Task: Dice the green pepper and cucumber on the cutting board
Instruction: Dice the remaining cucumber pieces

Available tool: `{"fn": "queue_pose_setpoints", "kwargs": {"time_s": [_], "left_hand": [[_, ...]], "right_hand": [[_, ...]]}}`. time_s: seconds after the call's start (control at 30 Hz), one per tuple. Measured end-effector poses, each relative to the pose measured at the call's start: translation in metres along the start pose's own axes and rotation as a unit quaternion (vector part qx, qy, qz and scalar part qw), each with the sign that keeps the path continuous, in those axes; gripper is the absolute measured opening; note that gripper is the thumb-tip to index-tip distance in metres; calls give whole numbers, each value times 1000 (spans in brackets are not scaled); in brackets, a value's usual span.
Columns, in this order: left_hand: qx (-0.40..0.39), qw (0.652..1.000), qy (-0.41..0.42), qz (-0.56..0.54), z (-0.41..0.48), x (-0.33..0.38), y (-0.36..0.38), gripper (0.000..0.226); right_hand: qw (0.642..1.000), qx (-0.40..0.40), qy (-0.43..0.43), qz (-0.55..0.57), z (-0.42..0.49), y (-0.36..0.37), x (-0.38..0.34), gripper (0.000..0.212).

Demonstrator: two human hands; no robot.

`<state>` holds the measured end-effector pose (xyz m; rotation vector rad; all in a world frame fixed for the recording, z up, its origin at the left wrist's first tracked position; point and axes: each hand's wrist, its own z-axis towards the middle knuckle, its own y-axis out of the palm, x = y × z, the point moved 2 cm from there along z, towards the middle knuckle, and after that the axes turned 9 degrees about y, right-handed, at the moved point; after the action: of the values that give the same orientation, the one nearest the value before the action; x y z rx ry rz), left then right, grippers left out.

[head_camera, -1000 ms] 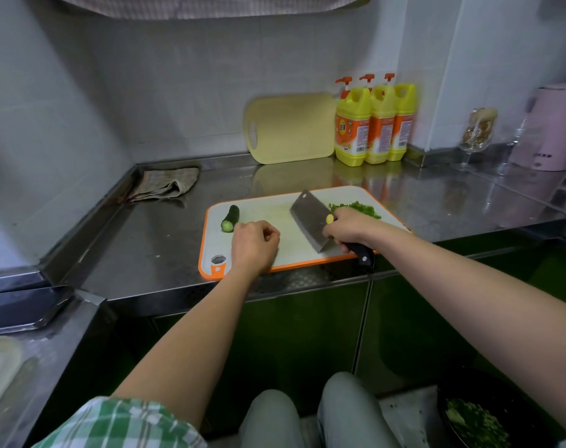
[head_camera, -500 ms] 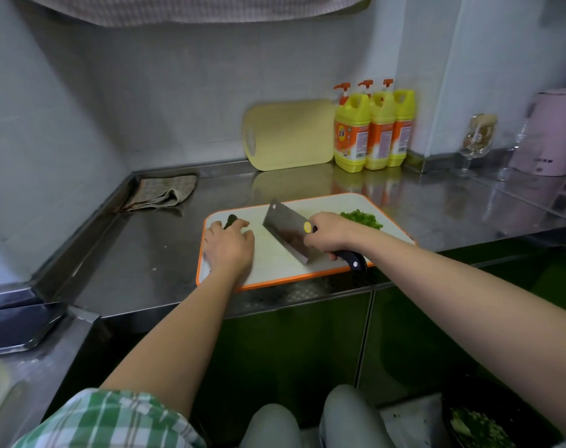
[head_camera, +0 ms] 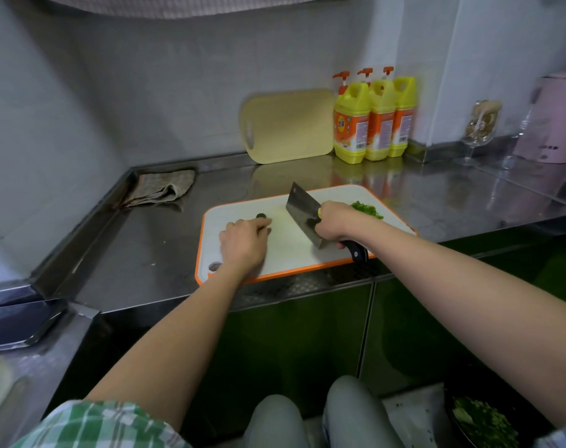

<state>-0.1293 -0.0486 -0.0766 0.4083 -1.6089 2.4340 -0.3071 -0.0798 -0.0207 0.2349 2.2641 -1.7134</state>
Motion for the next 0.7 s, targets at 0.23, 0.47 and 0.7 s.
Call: {"fn": "queue_pose_setpoints", "kwargs": {"time_s": [0.23, 0.47, 0.7], "left_hand": [[-14, 999, 12, -47, -17, 29, 7, 49], [5, 985, -41, -166, -18, 22, 4, 33], [21, 960, -111, -255, -10, 17, 13, 18]], "right_hand": [[999, 32, -1, -22, -12, 4, -3, 19], [998, 52, 5, -42, -13, 7, -7, 21], [996, 73, 3, -47, -12, 10, -10, 9]]}}
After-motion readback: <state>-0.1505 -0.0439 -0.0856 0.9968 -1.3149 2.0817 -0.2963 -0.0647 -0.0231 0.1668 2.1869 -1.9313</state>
